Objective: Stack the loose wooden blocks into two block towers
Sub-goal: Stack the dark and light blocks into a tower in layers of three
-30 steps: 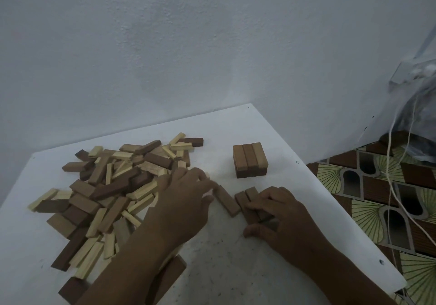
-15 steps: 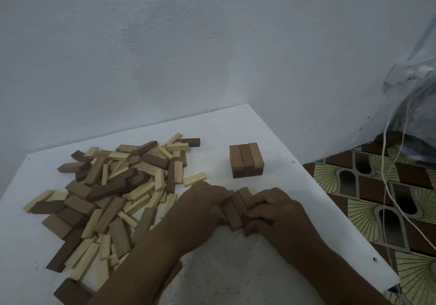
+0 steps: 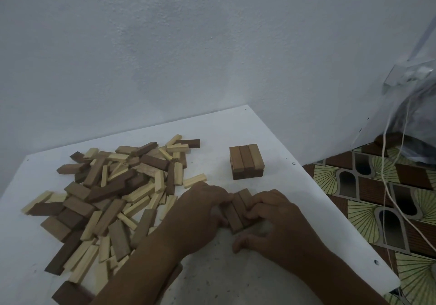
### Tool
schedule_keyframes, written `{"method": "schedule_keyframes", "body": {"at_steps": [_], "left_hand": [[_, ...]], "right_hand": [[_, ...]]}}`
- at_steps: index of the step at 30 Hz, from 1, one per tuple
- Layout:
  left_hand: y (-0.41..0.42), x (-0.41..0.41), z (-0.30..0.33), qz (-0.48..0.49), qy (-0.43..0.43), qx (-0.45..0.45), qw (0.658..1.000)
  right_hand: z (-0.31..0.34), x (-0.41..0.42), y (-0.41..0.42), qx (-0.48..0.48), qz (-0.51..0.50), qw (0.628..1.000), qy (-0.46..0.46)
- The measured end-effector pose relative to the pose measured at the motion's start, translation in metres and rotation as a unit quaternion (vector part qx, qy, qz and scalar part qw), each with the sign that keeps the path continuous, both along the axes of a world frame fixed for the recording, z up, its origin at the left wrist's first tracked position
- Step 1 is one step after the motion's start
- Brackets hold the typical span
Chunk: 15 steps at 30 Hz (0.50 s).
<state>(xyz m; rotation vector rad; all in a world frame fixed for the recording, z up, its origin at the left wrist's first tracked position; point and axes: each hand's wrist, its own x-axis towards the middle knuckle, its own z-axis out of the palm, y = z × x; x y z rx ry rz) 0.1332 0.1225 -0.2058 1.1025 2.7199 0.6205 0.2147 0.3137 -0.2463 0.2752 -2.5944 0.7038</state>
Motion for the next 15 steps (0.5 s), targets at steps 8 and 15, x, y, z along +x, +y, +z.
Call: {"method": "schedule_keyframes", "body": {"at_steps": [8, 15], "left_hand": [[-0.004, -0.006, 0.005, -0.027, -0.022, 0.006, 0.999], [-0.012, -0.009, 0.013, -0.056, -0.077, -0.021, 0.995]], "right_hand": [[0.007, -0.004, -0.010, -0.048, 0.001, 0.998, -0.038], [0.019, -0.005, 0.005, -0.086, 0.076, 0.987, -0.115]]}}
